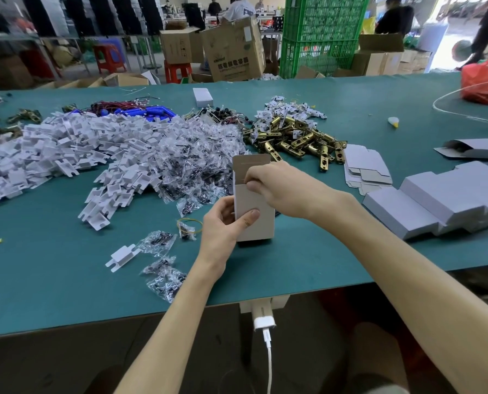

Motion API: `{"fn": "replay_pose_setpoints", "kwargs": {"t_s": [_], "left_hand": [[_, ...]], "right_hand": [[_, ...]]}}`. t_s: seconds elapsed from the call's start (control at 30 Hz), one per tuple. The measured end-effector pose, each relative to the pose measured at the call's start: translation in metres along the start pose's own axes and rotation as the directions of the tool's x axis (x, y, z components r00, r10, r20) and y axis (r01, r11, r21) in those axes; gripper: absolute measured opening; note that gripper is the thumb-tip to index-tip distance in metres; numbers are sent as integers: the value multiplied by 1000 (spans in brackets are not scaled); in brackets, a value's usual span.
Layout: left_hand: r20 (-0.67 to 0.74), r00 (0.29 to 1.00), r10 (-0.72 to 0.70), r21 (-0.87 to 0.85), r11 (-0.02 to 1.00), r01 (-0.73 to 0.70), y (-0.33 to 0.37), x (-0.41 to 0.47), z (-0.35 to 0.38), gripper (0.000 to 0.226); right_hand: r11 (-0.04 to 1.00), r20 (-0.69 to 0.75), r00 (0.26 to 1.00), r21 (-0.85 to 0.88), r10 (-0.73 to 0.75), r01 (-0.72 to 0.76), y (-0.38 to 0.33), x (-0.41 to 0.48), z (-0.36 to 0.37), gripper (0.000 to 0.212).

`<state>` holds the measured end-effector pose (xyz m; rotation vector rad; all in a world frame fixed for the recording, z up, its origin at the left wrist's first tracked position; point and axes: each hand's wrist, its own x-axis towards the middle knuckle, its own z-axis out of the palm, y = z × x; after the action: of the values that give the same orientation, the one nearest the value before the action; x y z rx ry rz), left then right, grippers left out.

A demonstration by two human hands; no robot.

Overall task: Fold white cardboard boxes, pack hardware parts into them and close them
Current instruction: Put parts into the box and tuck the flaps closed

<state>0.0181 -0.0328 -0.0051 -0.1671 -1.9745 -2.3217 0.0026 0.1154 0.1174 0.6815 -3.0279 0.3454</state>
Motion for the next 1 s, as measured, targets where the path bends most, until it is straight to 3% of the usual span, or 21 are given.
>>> {"fn": "replay_pose_setpoints", "kwargs": {"t_s": [0.2, 0.43, 0.57, 0.8, 1.0], "left_hand": [[-4, 1000, -2, 4, 1000, 2, 1, -1, 0, 46], [-42, 999, -16, -8, 1000, 16, 2, -2, 2, 46], [-49, 999, -22, 1, 1000, 22, 1, -2, 1, 49], [-130, 991, -39, -39, 999, 34, -2, 2, -1, 36], [-156, 986, -61, -53, 997, 53, -3, 4, 0, 31]], "right_hand": [[997, -72, 997, 75, 9, -3, 2, -2, 0, 22], [962, -399, 917, 250, -2, 111, 13, -4, 2, 21], [946, -479, 873, 316, 94, 71, 24, 0, 11, 23], [889, -330, 887, 428, 323, -164, 49, 6, 34, 22], [898, -158, 934, 364, 320, -246, 60, 2, 63, 30]]}}
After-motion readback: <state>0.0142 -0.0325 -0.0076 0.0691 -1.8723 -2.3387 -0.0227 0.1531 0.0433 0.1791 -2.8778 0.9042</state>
